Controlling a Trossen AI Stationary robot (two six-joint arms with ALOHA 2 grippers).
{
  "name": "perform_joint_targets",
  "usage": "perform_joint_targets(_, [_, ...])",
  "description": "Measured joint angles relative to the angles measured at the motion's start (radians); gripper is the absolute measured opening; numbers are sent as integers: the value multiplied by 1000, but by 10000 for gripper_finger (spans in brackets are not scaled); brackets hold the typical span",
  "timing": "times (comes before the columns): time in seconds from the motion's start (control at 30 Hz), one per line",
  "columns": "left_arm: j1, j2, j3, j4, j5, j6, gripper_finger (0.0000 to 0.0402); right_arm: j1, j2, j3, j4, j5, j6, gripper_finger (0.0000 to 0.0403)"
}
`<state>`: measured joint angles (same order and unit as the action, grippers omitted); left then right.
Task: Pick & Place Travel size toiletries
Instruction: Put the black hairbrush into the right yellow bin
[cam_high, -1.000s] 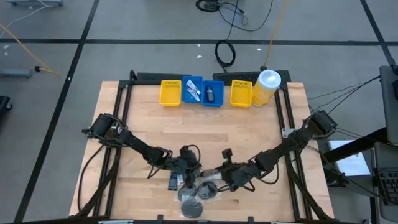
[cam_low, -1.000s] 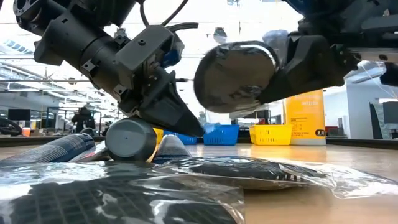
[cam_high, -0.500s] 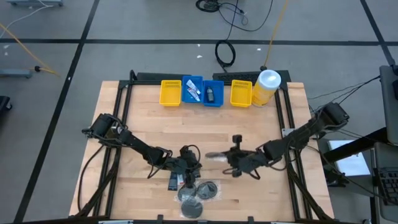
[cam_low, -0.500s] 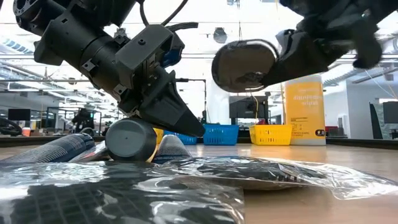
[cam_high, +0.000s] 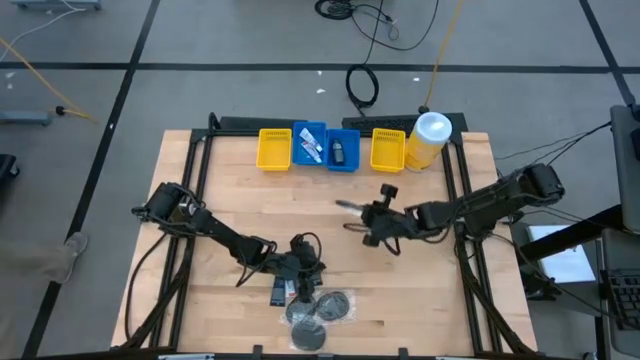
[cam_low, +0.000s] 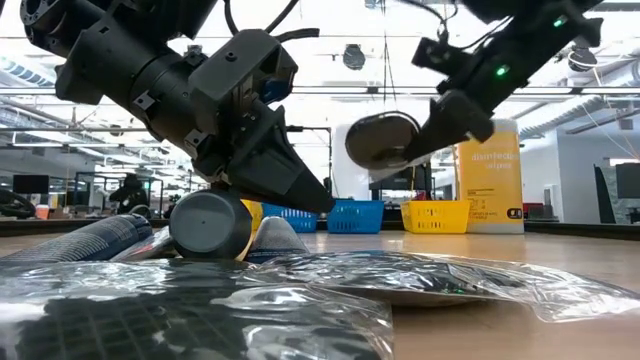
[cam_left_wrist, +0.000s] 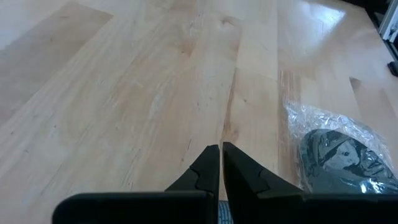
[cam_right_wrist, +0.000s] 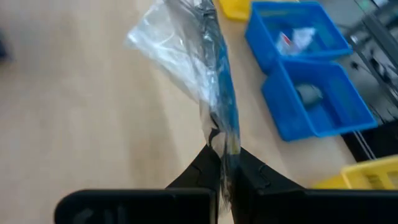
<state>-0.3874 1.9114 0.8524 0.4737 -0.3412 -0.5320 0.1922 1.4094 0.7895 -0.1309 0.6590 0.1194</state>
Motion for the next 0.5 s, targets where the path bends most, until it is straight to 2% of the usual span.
perform_joint_targets(0.5, [-1,0,0,3,2,0,19,-253,-21,0,-51,3,26,3])
